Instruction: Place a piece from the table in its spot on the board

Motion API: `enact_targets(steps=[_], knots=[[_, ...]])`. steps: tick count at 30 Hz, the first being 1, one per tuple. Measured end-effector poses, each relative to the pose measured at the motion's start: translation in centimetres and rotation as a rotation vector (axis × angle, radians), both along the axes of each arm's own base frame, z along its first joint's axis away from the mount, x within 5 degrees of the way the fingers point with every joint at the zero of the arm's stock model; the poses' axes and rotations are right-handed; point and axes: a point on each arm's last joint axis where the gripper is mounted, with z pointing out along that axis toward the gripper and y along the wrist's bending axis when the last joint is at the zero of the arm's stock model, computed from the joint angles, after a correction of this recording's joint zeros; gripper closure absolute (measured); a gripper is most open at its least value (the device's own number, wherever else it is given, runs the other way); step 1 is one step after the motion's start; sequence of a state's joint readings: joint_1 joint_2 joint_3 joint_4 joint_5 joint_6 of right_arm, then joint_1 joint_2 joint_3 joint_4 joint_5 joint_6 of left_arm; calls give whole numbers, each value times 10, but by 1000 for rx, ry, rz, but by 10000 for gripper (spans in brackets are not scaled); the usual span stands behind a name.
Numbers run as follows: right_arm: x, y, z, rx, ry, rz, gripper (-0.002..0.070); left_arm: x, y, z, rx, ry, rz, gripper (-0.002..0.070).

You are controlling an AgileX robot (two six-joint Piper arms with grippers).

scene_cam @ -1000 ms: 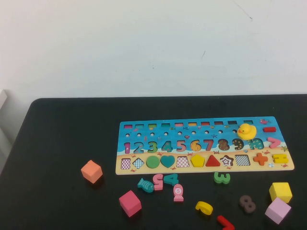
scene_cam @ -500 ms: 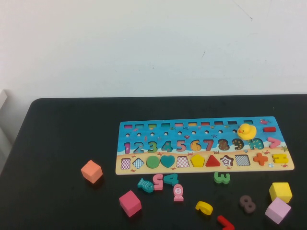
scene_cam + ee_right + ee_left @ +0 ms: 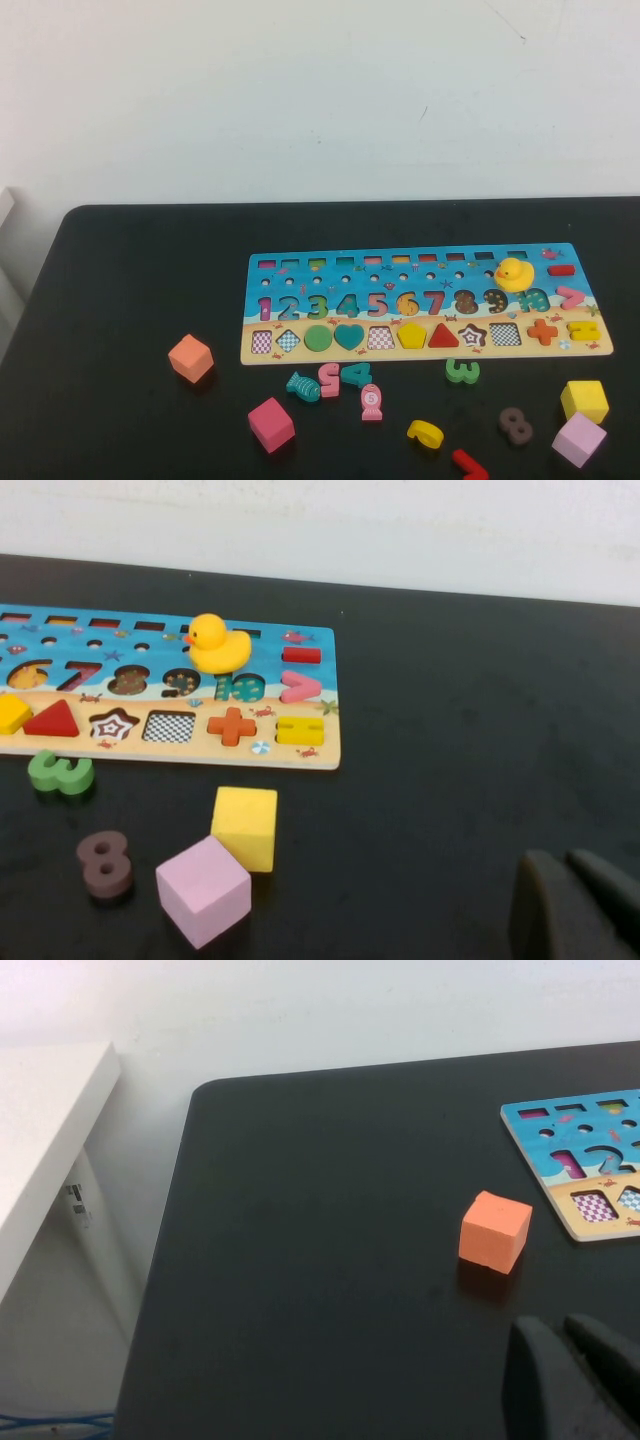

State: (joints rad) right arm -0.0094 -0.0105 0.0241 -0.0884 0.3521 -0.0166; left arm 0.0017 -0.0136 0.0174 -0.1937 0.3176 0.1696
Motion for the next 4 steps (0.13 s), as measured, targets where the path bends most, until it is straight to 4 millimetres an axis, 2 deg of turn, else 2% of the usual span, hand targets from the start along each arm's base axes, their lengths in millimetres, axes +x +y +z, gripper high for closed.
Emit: enact_targets(steps=[4], knots=[[0,0,0,0,0,0,657,0,0,0,0,0,0,677]])
